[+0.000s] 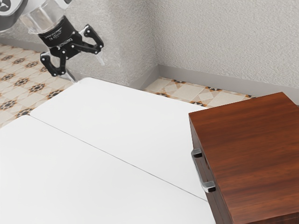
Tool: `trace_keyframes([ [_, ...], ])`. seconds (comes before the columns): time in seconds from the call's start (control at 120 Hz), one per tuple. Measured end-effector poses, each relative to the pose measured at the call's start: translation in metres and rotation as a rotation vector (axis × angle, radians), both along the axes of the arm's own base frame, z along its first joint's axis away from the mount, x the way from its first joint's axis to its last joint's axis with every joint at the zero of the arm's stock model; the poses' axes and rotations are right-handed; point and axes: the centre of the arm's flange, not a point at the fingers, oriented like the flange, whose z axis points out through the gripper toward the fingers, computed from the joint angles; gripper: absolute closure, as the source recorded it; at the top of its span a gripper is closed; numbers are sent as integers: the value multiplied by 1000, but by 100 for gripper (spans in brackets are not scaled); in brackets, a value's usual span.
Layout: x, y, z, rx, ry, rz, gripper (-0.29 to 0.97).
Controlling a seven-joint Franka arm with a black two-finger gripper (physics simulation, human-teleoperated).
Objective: Pull the drawer handle with one arm to open the drawer
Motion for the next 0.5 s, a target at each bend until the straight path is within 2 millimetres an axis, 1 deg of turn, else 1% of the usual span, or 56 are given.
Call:
trace_keyframes([
  [0.025, -5, 1, 3, 14, 7, -27, 4],
  [0.05, -7, -8, 5, 25, 16, -72, 4],
  [0.142, -6, -67, 3, 55, 47, -284, 3],
  [0.183, -6, -84, -1, 62, 63, -352, 3],
  [0.25, -9, -91, -10, 46, 94, -401, 3],
  [0.325, -20, -87, -23, -23, 130, -426, 3],
  [0.392, -43, -107, -31, -95, 156, -487, 3],
  [0.45, -80, -126, -43, -117, 177, -505, 3],
  [0.5, -103, -141, -55, -112, 186, -490, 3],
])
